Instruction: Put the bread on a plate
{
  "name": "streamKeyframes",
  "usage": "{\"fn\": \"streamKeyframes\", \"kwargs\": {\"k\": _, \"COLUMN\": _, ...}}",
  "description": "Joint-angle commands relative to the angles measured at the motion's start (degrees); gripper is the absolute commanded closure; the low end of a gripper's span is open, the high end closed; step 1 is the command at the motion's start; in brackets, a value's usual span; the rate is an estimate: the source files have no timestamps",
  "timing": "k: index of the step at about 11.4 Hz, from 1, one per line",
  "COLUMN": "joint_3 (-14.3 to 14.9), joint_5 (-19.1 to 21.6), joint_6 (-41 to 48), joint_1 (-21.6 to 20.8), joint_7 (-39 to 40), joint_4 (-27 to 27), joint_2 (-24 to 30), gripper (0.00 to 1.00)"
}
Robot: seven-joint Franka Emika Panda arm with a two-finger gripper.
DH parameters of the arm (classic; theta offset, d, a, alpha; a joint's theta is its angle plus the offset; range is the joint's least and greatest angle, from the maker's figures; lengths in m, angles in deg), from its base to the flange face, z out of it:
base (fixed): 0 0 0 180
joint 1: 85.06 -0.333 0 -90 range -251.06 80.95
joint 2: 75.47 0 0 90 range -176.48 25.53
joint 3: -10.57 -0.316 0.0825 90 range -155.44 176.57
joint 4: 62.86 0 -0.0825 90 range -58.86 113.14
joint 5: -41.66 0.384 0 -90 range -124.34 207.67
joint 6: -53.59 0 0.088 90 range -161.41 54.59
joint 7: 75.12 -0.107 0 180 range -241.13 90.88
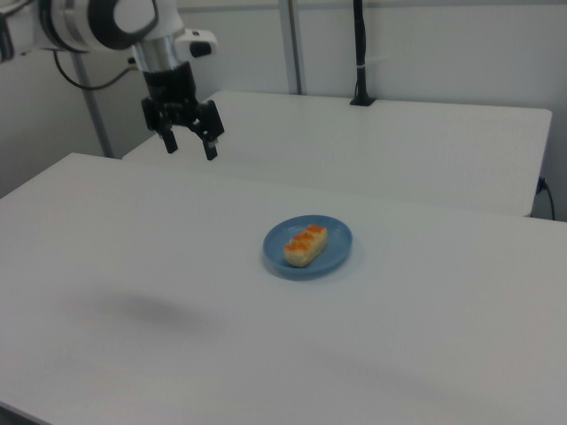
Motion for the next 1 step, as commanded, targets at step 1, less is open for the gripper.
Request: {"fn": "streamKeyframes", "kwargs": {"k": 1, "joint_3": 0.25, "joint_5": -0.47, "joint_6": 3.63, "joint_1": -0.48, "joint_7": -0.69, "joint_4": 4.26, "joint_2": 5.78, "gripper": 0.0}}
